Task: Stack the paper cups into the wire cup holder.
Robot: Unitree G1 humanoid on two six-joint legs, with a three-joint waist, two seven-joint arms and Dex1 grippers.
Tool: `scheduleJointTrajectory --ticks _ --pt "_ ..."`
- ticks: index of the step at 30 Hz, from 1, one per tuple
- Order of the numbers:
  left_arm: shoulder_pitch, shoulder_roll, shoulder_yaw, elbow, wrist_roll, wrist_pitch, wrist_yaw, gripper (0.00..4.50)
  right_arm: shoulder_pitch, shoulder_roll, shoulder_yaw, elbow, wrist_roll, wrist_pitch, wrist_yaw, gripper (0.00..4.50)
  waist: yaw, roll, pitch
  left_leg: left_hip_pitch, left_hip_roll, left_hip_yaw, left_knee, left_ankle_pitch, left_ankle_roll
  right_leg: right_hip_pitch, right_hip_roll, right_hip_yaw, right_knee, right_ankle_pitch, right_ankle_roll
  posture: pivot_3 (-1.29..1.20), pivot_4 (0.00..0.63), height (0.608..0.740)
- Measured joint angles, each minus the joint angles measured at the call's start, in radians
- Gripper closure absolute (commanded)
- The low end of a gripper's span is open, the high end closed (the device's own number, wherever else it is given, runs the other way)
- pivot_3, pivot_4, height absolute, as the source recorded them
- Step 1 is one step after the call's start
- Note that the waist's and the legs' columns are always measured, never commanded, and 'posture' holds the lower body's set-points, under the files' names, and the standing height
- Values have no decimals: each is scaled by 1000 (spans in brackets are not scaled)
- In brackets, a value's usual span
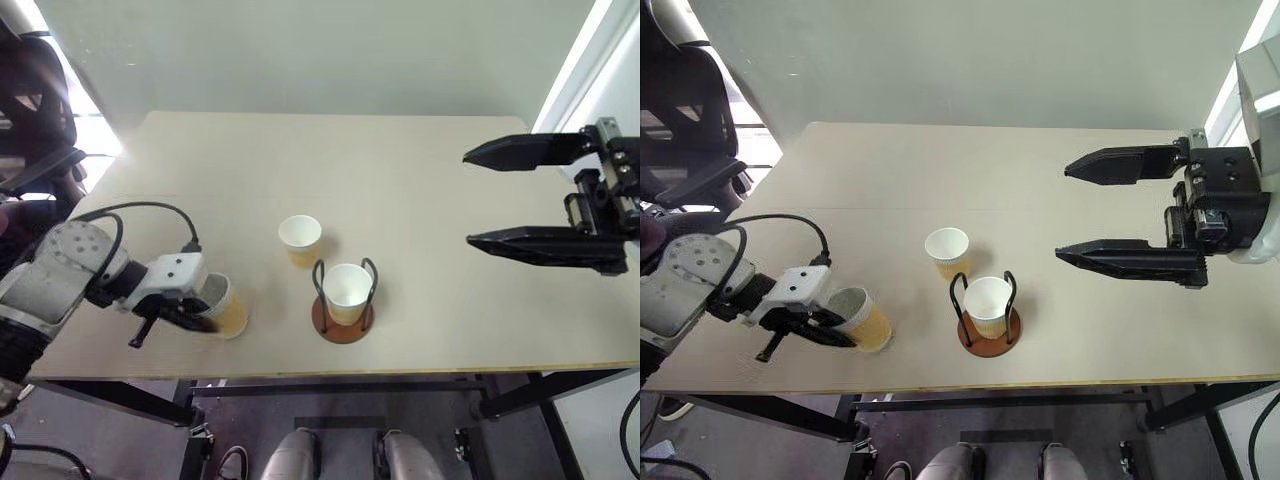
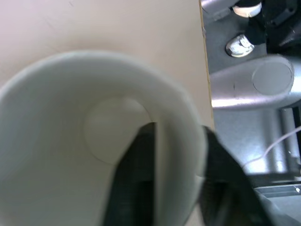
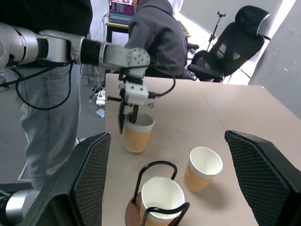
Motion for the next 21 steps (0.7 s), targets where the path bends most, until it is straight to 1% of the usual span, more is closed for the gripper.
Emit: scheduleJointTrajectory --ticks 2,5,8,10,11,13,15,16,19,20,21 --pt "-68 36 -17 -24 -87 25 0 4472 10 -10 -3 0 0 -2 2 490 1 0 0 0 0 0 0 0 0 0 0 0 -1 0 0 0 150 740" --pt "-213 77 -75 -51 -214 56 -1 4472 27 -19 -6 -1 -1 -6 4 490 2 0 0 0 0 0 0 -1 0 1 0 0 -2 0 0 0 150 740" --pt "-428 73 -182 -53 -325 77 -3 4472 36 -27 -12 -1 -11 -21 12 490 4 0 0 -1 0 0 0 0 1 1 0 -1 -3 0 1 0 150 740" --pt "-589 40 -263 -39 -402 90 -3 4472 40 -30 -13 -2 -21 -35 14 490 6 0 0 -2 0 0 0 0 1 1 0 -1 -5 1 2 0 150 740" --pt "-645 32 -293 -34 -428 89 -3 4472 40 -31 -13 -4 -23 -41 15 490 5 0 0 -2 0 0 0 0 2 1 -1 0 -6 1 3 0 150 740" --pt "-759 -19 -388 14 -456 66 -3 4472 48 -33 -17 -7 -31 -46 15 490 4 1 1 -1 -1 0 0 0 5 3 -1 0 -6 1 6 0 150 740" --pt "-873 -86 -523 84 -471 14 -3 4472 65 -37 -27 -18 -37 -50 10 490 6 1 1 -2 0 0 1 5 13 3 -1 -1 -6 0 7 0 150 740" --pt "-930 -118 -600 115 -483 -24 -3 4472 73 -37 -32 -32 -37 -50 2 490 6 2 1 -3 0 0 1 5 13 3 -1 0 -6 1 8 0 150 740" --pt "-1011 -162 -752 151 -518 -114 -2 4472 106 -46 -58 -63 -24 -46 -25 490 5 2 2 -4 -1 2 2 5 16 3 -2 0 -7 -1 13 0 150 740" --pt "-1041 -179 -815 169 -528 -150 -2 4472 121 -56 -78 -76 -14 -37 -41 490 6 3 2 -5 0 1 3 5 15 3 -2 0 -7 1 19 0 150 740" --pt "-1055 -189 -849 176 -533 -172 -2 4472 127 -61 -90 -84 -7 -33 -52 490 5 3 2 -4 -1 2 3 5 15 3 -2 0 -6 0 21 0 150 740"
